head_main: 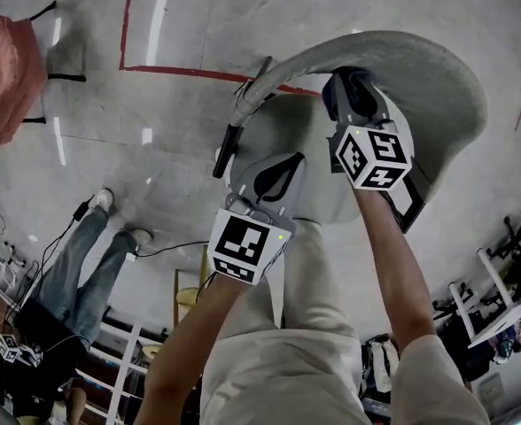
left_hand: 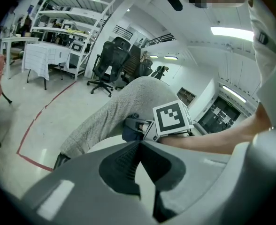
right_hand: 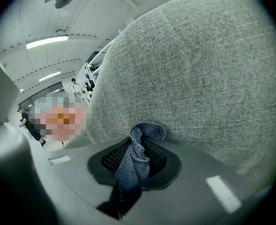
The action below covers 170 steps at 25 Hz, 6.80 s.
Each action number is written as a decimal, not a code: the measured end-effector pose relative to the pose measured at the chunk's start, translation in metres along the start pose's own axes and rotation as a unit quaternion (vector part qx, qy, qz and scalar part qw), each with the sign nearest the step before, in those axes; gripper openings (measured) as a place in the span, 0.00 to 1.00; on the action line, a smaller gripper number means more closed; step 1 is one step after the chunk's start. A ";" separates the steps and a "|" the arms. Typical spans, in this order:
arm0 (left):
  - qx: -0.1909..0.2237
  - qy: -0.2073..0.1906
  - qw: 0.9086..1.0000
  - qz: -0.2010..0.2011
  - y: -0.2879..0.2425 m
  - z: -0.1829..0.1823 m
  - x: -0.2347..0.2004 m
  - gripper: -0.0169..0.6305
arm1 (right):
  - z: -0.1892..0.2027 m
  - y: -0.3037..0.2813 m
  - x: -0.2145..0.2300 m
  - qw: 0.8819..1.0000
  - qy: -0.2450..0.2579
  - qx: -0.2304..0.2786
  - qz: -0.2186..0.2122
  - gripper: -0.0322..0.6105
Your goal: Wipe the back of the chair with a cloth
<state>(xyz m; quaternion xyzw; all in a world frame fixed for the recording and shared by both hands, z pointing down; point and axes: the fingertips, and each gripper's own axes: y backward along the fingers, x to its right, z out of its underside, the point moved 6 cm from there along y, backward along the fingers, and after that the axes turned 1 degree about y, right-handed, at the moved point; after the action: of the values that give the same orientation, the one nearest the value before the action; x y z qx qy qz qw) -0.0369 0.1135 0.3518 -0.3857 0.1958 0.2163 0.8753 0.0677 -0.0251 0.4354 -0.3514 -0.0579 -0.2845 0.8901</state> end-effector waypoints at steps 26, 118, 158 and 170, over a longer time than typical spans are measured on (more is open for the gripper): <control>0.022 0.020 0.999 -0.022 0.045 0.021 -0.026 0.03 | 0.018 -0.017 -0.091 0.961 0.148 -0.073 -0.222 0.17; -0.082 -0.122 0.981 0.126 -0.029 0.008 0.082 0.03 | 0.025 0.190 0.120 0.945 -0.155 0.053 0.282 0.16; -0.013 -0.068 0.997 0.040 -0.018 -0.025 0.042 0.03 | -0.040 0.065 0.048 0.995 0.021 0.009 0.098 0.16; 0.003 -0.050 0.998 0.026 -0.003 -0.024 0.026 0.03 | -0.044 0.036 0.012 0.998 0.053 -0.002 0.041 0.16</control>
<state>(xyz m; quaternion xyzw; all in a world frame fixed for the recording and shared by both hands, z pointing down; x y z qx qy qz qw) -0.0174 0.0996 0.3256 -0.3665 0.1626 0.2574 0.8792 0.0931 -0.0382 0.3850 -0.3394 0.0040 -0.2663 0.9021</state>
